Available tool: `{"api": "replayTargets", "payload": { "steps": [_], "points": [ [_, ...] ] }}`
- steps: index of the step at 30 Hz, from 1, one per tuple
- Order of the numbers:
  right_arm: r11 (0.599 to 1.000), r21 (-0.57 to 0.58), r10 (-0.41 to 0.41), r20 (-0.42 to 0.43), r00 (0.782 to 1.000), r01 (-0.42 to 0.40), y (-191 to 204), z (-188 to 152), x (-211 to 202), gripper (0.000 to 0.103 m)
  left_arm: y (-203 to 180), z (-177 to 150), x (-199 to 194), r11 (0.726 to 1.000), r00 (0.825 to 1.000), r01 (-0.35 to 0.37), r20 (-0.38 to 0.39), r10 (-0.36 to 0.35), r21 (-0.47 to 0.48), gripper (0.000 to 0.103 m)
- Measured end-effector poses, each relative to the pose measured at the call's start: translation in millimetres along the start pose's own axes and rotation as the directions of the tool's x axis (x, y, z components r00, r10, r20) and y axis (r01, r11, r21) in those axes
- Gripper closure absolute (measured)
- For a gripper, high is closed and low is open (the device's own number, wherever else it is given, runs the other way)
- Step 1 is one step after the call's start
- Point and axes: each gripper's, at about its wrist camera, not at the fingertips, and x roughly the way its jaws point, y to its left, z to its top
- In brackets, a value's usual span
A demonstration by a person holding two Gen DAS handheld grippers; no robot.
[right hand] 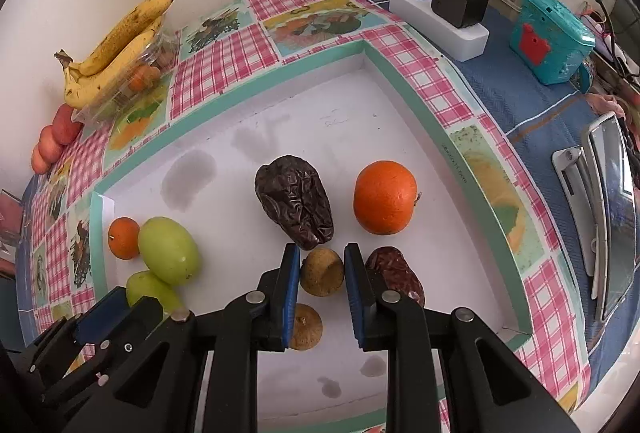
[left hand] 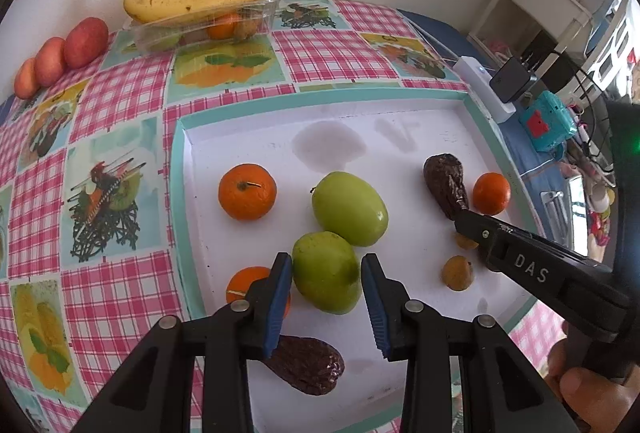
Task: Organize fruits
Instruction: 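Lower the pear in the left tool and the kiwi in the right onto the tray, then open the left tool to release the pear while the right releases the kiwi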
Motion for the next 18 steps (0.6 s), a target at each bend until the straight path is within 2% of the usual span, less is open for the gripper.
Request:
{"api": "replayTargets", "payload": {
  "steps": [4,8,10,11,12,14,17,18],
  "points": [
    [1.0,0.004,-0.001,0.011,1.0,0.001,-1,1,-2,0.079,-1,3,-9,1.0,1.0,0.015,0.01,-0.015,0.002,0.063],
    [1.0,0.001,0.003,0.015,1.0,-0.003,-1,2,-4,0.067,1,5,-21,1.0,1.0,0.005,0.025,-0.005,0.0,0.063],
    [1.0,-0.004,0.001,0.018,1.0,-0.001,0,2,-6,0.067,6,7,-29,1.0,0.999,-0.008,0.039,0.008,-0.01,0.062],
    [1.0,-0.004,0.001,0.019,1.0,-0.001,0,3,-8,0.067,9,8,-33,1.0,0.999,-0.02,0.045,0.021,-0.019,0.055],
    [1.0,-0.005,0.0,0.023,1.0,0.0,0,3,-10,0.067,12,8,-35,0.999,0.998,-0.032,0.049,0.034,-0.031,0.039],
    [1.0,-0.006,0.001,0.029,1.0,-0.001,1,3,-15,0.064,23,9,-41,0.995,0.996,-0.071,0.057,0.076,-0.077,0.022],
    [1.0,-0.019,0.021,0.03,0.999,-0.02,6,3,-19,0.042,40,6,-43,0.985,0.992,-0.109,0.048,0.117,-0.132,0.021],
    [0.999,-0.033,0.023,0.029,0.999,-0.022,9,2,-20,0.041,47,5,-43,0.979,0.989,-0.136,0.043,0.143,-0.15,0.021]
  ]
}}
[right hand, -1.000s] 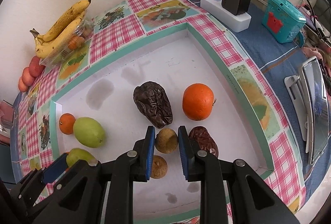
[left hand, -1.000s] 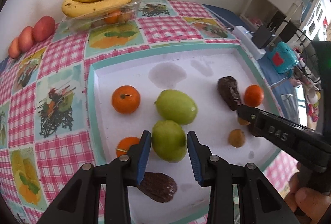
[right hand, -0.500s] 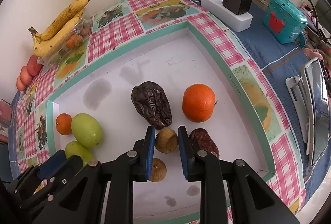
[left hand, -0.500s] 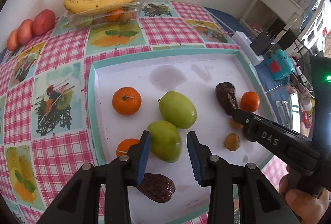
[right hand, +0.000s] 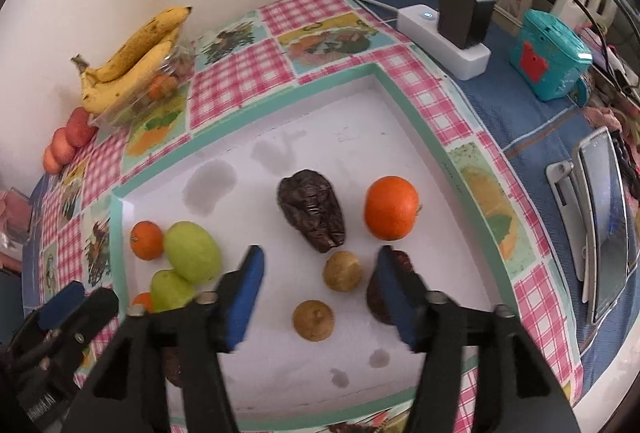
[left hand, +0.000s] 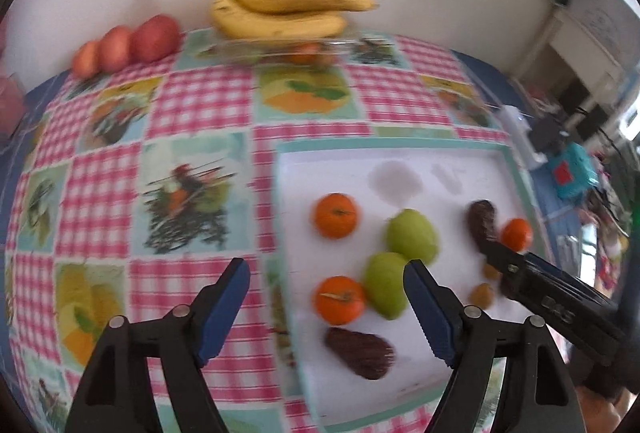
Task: Organize fruits
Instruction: 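Open the left tool to release the pear while the right releases the kiwi, then withdraw both open tools up and away from the tray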
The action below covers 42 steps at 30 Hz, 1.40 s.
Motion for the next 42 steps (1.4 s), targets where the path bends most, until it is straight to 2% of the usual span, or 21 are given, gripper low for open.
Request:
{"api": "replayTargets", "payload": {
  "steps": [2,4,5,6,12,13,14,15,18,23,29,33,38,40,41,42],
  "points": [
    [1.0,-0.025,0.006,0.0,1.0,-0.006,8,-1,-1,0.04,11,0,3,0.999,0.999,-0.048,0.001,0.048,-0.02,0.018],
    [0.999,-0.04,0.02,0.001,1.0,-0.02,14,-3,-3,0.035,22,1,4,0.996,0.996,-0.086,0.004,0.086,-0.038,0.01],
    [0.999,-0.045,0.027,0.001,1.0,-0.027,16,-4,-3,0.029,27,1,3,0.994,0.995,-0.1,0.009,0.101,-0.049,0.003],
    [0.998,-0.054,0.032,0.003,0.999,-0.032,20,-5,-4,0.027,33,1,2,0.992,0.993,-0.111,0.019,0.112,-0.06,0.001],
    [0.994,-0.11,0.013,0.001,1.0,-0.013,33,-9,-2,0.025,55,3,-4,0.987,0.989,-0.136,0.041,0.141,-0.09,0.0],
    [0.994,-0.109,0.017,0.004,1.0,-0.017,34,-8,-2,0.022,58,3,-3,0.986,0.99,-0.13,0.033,0.134,-0.101,0.0],
    [0.994,-0.109,0.019,0.008,1.0,-0.018,35,-9,-2,0.015,61,2,-2,0.986,0.991,-0.124,0.029,0.128,-0.111,0.0],
    [0.994,-0.109,0.019,0.014,1.0,-0.018,35,-9,-4,0.013,64,2,-1,0.986,0.992,-0.119,0.027,0.123,-0.119,0.0],
    [0.993,-0.116,0.021,0.031,0.999,-0.017,40,-9,-7,0.013,67,1,-2,0.984,0.991,-0.127,0.026,0.131,-0.128,0.0],
    [0.991,-0.13,0.048,0.055,0.997,-0.041,50,-13,-14,0.012,63,-3,-11,0.985,0.986,-0.146,0.069,0.152,-0.091,0.0],
    [0.984,-0.167,0.072,0.07,0.995,-0.059,65,-23,-19,0.012,66,-9,-28,0.96,0.946,-0.262,0.169,0.276,-0.099,0.0],
    [0.98,-0.188,0.079,0.067,0.995,-0.065,70,-34,-21,0.012,70,-19,-44,0.916,0.893,-0.384,0.208,0.4,-0.113,0.0],
    [0.979,-0.191,0.085,0.075,0.994,-0.07,70,-46,-29,0.012,76,-35,-55,0.876,0.853,-0.464,0.202,0.481,-0.131,0.0],
    [0.979,-0.19,0.088,0.083,0.993,-0.071,68,-49,-34,0.012,75,-42,-59,0.841,0.818,-0.525,0.195,0.541,-0.129,0.0],
    [0.979,-0.189,0.09,0.084,0.992,-0.073,67,-51,-35,0.012,75,-45,-61,0.84,0.817,-0.528,0.198,0.542,-0.123,0.0],
    [0.979,-0.188,0.092,0.084,0.992,-0.075,67,-53,-36,0.012,76,-49,-63,0.851,0.829,-0.512,0.194,0.525,-0.116,0.0]
  ]
}}
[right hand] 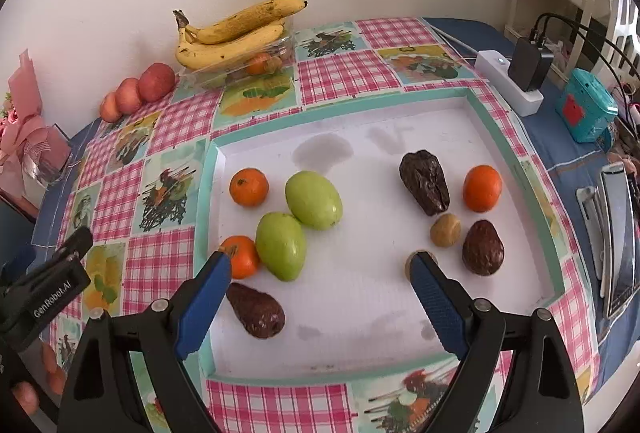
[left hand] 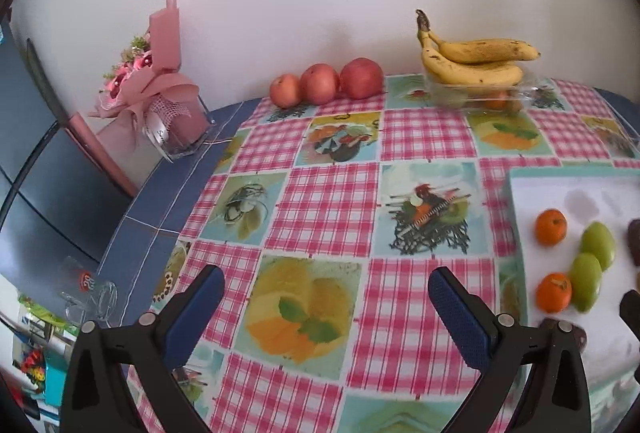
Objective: Organize fruits
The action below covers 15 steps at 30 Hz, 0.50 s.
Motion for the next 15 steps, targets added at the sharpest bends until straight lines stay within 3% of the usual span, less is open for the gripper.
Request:
{"api": "replayTargets", "payload": {
  "steps": [5,9,15],
  "points": [
    [1.0,-0.001,-0.006,-0.009,1.0,0.006,0,-13,-6,0.012,9,-13,-6,0.999,0.997,0.054,-0.05,-0.054,-0.002,0.0],
    [1.0,-0.003,-0.009,-0.01,1.0,0.009,-1,-24,-13,0.012,20,-29,-12,0.999,0.995,0.049,-0.085,-0.051,-0.017,0.0],
    [1.0,-0.024,-0.006,-0.01,1.0,0.006,2,-36,-22,0.012,23,-46,-23,0.999,0.994,0.037,-0.101,-0.033,0.035,0.0]
  ]
}}
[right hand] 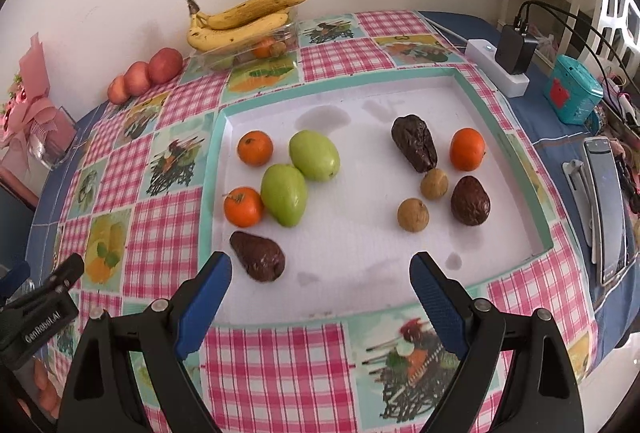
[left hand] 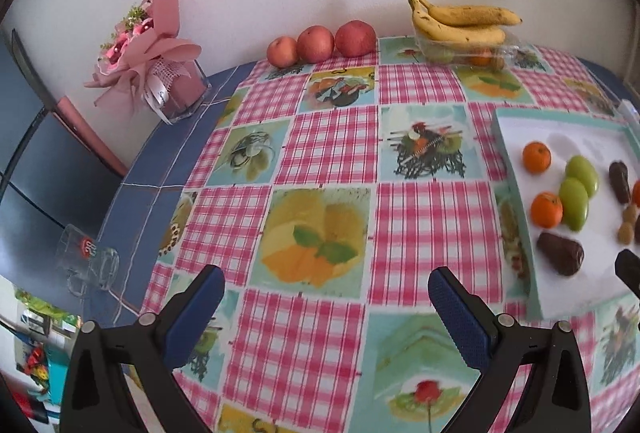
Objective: Organize fruits
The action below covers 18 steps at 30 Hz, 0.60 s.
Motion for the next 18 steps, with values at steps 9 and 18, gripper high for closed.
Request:
{"api": "replayTargets", "payload": {
  "steps": [9,18],
  "points": [
    [0.999,-0.049,-0.003,-0.03,1.0,0.002,11,-21,-7,0.012,6,-20,-15,0.999,1.0,0.028,-0.007,-0.028,0.036,0.0],
    [0.997,-0.07,-0.022,-0.01,1.0,0.022,17,-26,-15,0.012,15,-22,-13,0.998,0.997,0.067,-0.027,-0.067,0.004,0.0]
  ]
}}
